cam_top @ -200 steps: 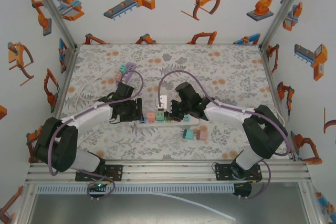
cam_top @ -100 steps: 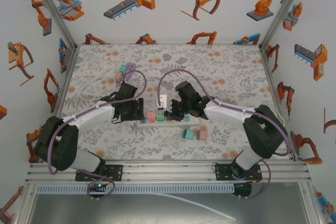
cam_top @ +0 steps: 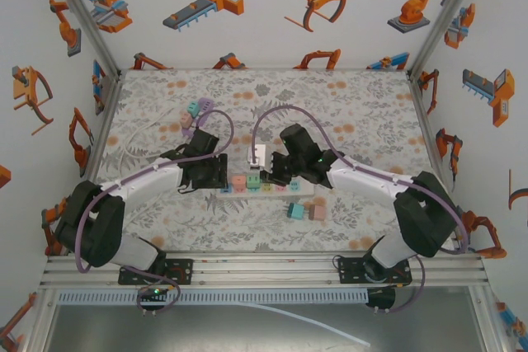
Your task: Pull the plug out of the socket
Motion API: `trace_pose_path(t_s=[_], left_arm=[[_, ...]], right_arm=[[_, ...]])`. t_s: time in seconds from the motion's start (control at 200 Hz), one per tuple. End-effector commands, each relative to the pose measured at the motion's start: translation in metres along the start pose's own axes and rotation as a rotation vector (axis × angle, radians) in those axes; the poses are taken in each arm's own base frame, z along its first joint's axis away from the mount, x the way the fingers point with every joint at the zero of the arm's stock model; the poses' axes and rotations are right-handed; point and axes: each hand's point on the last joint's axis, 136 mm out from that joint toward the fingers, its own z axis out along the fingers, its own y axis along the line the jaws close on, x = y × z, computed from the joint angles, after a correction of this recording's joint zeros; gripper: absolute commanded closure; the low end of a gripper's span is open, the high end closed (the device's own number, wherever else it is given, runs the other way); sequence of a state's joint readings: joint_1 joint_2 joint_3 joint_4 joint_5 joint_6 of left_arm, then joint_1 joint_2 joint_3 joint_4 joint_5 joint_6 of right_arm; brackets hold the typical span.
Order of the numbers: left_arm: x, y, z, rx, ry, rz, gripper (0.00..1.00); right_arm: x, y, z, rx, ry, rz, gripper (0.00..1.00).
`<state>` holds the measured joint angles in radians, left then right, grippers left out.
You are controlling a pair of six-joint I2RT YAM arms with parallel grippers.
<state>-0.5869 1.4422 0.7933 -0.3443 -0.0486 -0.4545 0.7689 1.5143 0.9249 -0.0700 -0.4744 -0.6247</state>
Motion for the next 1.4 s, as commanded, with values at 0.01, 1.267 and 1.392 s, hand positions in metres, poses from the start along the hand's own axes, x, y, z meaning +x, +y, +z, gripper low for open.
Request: trace_pose_path(t_s=[0.01,1.267,1.392], left_arm=[[0.036,0.028,0.015,-0.138,0.118,0.051,0.43],[-0.046,-0.088,-0.168,0.542,-0.443,0.424,0.15],[-0.034,-0.103,-0.195,0.639,-0.499,0.547,0.13]], right_arm=[[-0.025,-0.013,-0.014,0.056,-0.064,-0.031,0.84],[0.097,-0.031,-0.228,0.827,-0.160,1.473,0.82],[0.121,-0.012,-0.233,0.857,-0.127,1.539,0.82]])
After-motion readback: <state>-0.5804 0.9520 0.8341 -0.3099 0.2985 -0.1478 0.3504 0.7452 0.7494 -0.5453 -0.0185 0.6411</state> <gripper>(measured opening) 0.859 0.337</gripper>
